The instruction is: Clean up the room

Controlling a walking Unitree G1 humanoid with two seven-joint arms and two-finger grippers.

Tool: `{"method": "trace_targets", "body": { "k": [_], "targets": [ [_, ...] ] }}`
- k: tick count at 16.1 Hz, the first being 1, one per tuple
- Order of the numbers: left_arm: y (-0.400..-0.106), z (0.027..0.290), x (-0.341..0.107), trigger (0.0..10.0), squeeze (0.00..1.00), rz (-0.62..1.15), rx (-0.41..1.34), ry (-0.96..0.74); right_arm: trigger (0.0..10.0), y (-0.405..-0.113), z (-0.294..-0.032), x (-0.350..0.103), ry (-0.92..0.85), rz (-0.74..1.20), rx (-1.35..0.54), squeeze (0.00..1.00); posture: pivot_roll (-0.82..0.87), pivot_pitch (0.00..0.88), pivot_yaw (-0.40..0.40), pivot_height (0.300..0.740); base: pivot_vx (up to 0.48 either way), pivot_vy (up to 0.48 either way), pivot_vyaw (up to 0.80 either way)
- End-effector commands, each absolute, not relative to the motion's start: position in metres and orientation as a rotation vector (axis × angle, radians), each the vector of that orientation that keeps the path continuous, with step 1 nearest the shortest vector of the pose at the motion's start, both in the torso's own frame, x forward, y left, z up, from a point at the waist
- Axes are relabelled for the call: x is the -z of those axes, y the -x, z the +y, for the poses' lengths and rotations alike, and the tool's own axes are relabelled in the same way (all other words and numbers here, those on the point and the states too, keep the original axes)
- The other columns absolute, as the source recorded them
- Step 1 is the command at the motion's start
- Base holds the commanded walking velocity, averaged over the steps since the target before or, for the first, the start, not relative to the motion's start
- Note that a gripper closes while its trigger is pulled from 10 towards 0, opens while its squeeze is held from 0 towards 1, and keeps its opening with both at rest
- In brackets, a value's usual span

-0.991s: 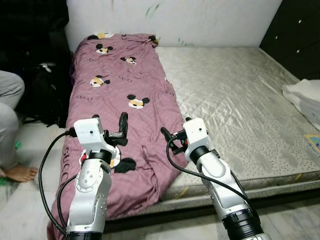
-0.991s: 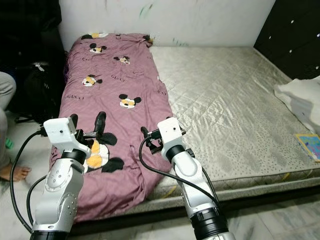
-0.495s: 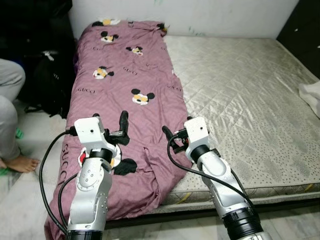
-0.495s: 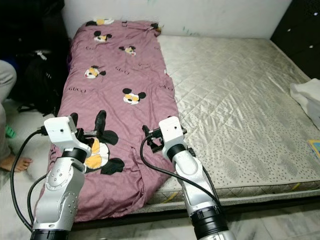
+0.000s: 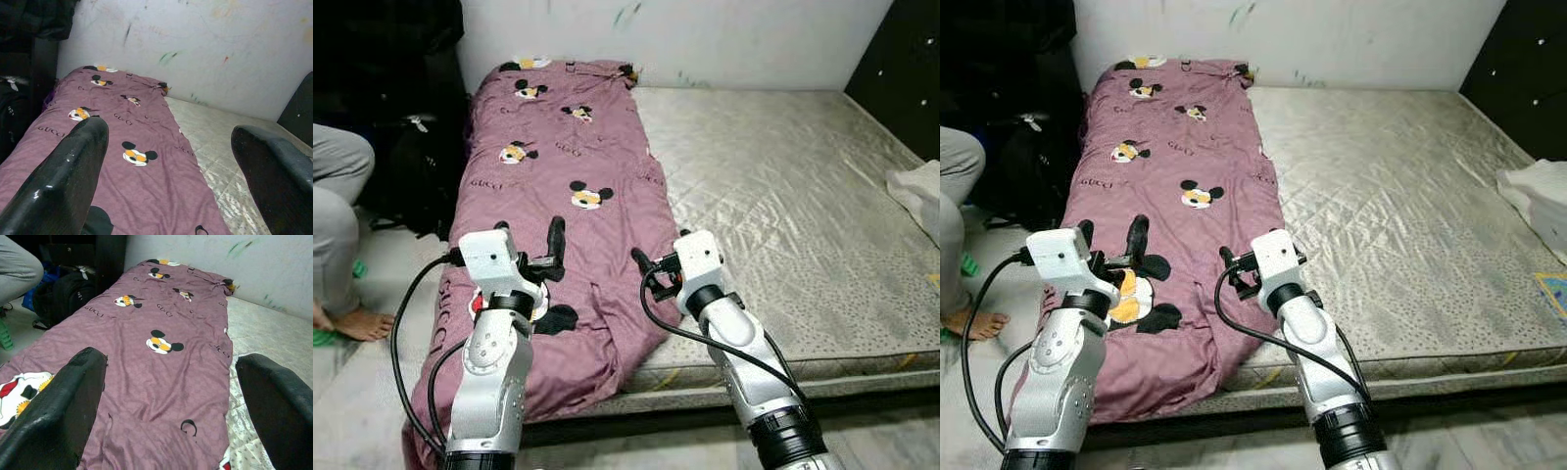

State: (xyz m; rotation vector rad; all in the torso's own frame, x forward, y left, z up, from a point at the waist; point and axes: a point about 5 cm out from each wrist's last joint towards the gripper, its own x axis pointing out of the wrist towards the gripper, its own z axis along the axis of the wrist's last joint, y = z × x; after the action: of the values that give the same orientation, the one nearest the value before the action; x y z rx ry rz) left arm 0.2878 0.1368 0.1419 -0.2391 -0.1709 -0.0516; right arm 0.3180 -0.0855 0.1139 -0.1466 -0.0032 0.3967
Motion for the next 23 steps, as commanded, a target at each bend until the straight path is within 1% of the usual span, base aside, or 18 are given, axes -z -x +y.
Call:
{"method": "trace_targets", "body": {
  "k": [1,9,17,18,21,23],
  "targets": [
    [-0.2887,0.1328,-0.1425,10.0,0.00,-0.172,0.068,0.235,10.0,-0.3211,-0.0857,-0.1168,0.151,-0.011,-0.397,0.00,-0.03,0.078,-0.068,0.740,0.300,0.000,0.00],
    [-0.2892,0.1339,-0.1426,10.0,0.00,-0.171,0.066,0.231,10.0,-0.3221,-0.0859,-0.1173,0.149,-0.014,-0.391,0.00,-0.03,0.079,-0.068,0.740,0.300,0.000,0.00],
    [-0.2899,0.1324,-0.1381,10.0,0.00,-0.138,0.047,0.236,10.0,-0.3222,-0.0873,-0.1145,0.143,0.001,-0.388,0.00,-0.03,0.074,-0.068,0.740,0.000,0.000,0.00],
    [-0.2902,0.1322,-0.1381,10.0,0.00,-0.138,0.050,0.238,10.0,-0.3221,-0.0874,-0.1141,0.143,0.004,-0.389,0.00,-0.03,0.073,-0.068,0.740,0.000,0.379,0.00],
    [-0.2908,0.1319,-0.1372,10.0,0.00,-0.127,0.050,0.251,10.0,-0.3222,-0.0876,-0.1130,0.144,0.010,-0.391,0.00,-0.03,0.071,-0.070,0.740,0.000,0.480,-0.75],
    [-0.2910,0.1327,-0.1370,10.0,0.00,-0.123,0.045,0.256,10.0,-0.3221,-0.0872,-0.1129,0.146,0.010,-0.395,0.00,-0.03,0.071,-0.070,0.740,0.000,0.480,-0.21]
  ]
}}
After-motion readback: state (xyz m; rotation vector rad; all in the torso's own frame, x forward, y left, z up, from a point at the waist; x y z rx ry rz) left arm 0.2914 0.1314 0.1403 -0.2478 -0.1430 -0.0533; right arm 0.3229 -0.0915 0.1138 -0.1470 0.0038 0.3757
